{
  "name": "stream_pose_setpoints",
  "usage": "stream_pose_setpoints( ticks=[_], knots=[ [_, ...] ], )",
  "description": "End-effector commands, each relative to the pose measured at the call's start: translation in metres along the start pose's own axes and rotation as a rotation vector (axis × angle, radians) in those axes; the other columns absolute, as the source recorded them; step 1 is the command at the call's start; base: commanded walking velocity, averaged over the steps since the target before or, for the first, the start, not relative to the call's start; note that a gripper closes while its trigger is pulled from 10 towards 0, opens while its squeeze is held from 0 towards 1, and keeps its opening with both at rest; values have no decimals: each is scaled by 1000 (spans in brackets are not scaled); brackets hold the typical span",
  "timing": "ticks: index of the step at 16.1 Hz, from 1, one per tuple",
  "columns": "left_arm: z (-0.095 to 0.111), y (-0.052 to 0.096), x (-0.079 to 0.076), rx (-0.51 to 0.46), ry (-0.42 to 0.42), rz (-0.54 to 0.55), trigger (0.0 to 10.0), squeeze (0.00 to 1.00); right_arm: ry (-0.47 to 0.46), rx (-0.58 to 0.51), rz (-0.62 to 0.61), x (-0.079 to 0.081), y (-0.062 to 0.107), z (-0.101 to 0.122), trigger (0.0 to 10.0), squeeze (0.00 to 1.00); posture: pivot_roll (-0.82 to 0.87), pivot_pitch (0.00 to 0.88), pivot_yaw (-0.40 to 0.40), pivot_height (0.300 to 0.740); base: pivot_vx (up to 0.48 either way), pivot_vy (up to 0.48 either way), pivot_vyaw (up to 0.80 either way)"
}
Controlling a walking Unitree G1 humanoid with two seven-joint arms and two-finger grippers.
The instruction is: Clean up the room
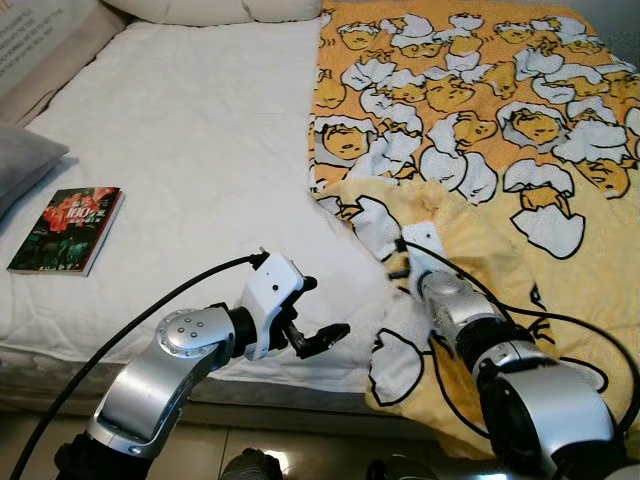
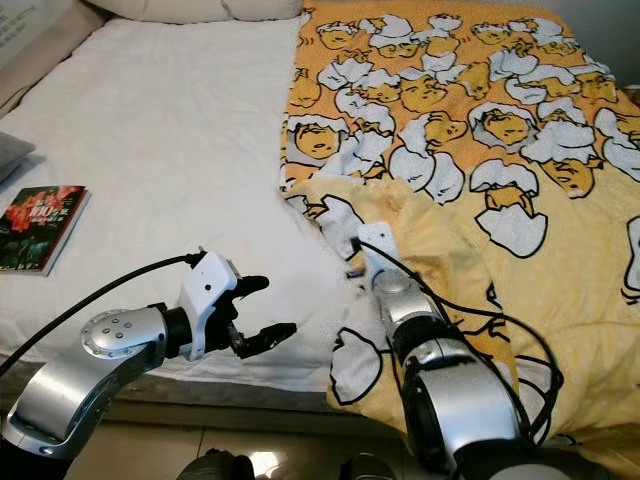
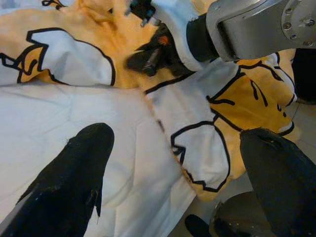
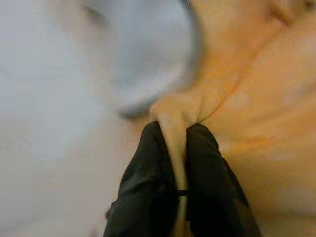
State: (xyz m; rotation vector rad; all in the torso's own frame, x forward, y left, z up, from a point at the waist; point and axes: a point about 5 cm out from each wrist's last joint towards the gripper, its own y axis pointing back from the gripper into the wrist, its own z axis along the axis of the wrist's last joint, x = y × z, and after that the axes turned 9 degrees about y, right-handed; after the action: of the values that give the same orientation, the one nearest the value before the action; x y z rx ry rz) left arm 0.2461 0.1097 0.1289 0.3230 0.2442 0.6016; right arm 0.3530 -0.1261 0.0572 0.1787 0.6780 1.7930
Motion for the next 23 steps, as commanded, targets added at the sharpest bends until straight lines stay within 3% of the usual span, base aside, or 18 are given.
stream_pose_setpoints(
  ticks=[1,2,4,6,7,8,11,12,14,15,21,22,23],
  knots=[
    [0,0,2,2,-9,6,10000,0,-47,-75,157,15,1,6,0,0,-11,64,17,740,0,0,0],
    [-1,-2,1,4,-10,-1,10000,0,-62,-128,337,29,5,8,0,0,-15,63,21,740,0,0,0],
    [-1,-3,0,5,-11,-7,10000,0,9,-152,534,42,15,2,0,0,-16,62,23,740,0,0,0],
    [0,-3,-1,7,-14,-17,10000,0,169,-99,832,50,40,-24,0,0,-18,60,24,740,0,0,0],
    [-1,-3,-1,9,-14,-19,10000,0,188,-91,885,51,47,-28,0,0,-18,60,24,740,0,0,0],
    [-2,-3,-4,15,-15,-30,10000,0,220,-51,1052,51,69,-42,0,0,-19,55,27,740,0,0,0],
    [-4,-3,-5,24,-18,-43,10000,0,277,9,1152,49,85,-54,0,0,-21,49,31,740,0,0,0],
    [-4,-4,-6,27,-20,-48,10000,0,288,18,1126,49,87,-53,10000,0,-23,44,33,740,0,0,0],
    [-4,-5,-5,29,-23,-52,10000,0,192,22,1117,47,89,-45,10000,0,-26,36,38,740,0,0,0],
    [-3,-6,-4,29,-28,-55,10000,0,175,14,1102,45,91,-38,10000,1000,-33,29,41,740,0,0,0],
    [-4,-12,5,11,-10,-3,10000,0,205,36,1169,45,109,-37,10000,1000,-42,30,38,740,0,0,0],
    [-6,-17,23,-18,5,139,10000,0,230,21,1128,43,113,-37,10000,1000,-44,34,37,740,0,0,0],
    [-8,-20,33,-29,14,211,10000,0,239,2,1081,39,112,-35,10000,1000,-45,38,34,740,0,0,0]
  ],
)
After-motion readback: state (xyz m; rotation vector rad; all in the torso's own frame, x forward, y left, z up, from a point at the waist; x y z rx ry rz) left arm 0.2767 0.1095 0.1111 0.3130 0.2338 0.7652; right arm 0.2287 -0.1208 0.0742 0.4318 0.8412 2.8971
